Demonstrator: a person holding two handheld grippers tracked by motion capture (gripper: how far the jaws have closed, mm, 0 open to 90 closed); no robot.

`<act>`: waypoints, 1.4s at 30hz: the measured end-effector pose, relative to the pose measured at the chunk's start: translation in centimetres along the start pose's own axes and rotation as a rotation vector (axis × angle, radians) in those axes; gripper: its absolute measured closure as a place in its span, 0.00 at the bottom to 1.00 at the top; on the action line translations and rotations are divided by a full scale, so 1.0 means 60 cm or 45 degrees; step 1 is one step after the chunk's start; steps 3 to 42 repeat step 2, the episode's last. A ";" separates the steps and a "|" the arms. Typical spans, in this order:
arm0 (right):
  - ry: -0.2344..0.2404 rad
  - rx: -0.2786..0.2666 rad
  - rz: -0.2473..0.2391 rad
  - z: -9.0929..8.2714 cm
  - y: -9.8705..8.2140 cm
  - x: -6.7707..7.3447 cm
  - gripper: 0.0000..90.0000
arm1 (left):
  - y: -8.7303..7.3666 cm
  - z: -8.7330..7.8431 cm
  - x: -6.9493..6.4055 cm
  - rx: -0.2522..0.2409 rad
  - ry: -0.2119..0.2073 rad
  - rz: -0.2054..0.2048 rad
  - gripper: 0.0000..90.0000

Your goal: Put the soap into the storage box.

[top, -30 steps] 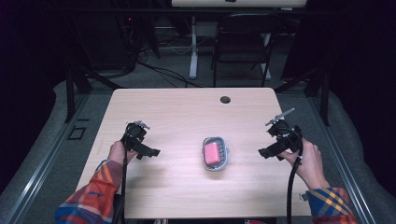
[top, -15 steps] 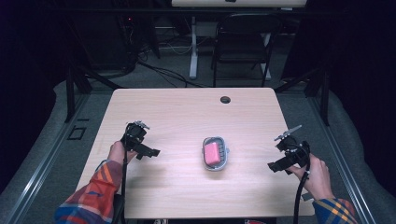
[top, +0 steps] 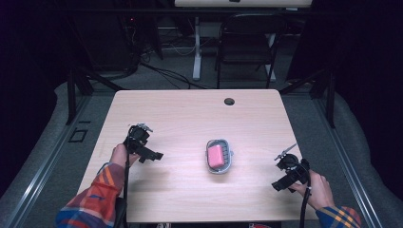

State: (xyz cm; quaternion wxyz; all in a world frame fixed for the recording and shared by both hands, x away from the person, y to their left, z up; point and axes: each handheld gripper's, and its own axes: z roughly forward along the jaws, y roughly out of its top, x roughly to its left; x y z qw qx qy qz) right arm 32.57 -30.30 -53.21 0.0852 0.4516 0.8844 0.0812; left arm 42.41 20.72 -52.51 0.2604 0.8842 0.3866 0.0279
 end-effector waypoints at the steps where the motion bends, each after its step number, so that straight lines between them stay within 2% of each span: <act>1: 0.002 -0.007 0.000 0.002 0.002 0.002 0.05 | 0.000 0.000 0.000 0.002 -0.004 -0.003 0.00; 42: 0.002 -0.004 -0.001 0.002 0.002 0.002 0.06 | 0.000 0.000 0.000 0.002 -0.004 -0.003 0.00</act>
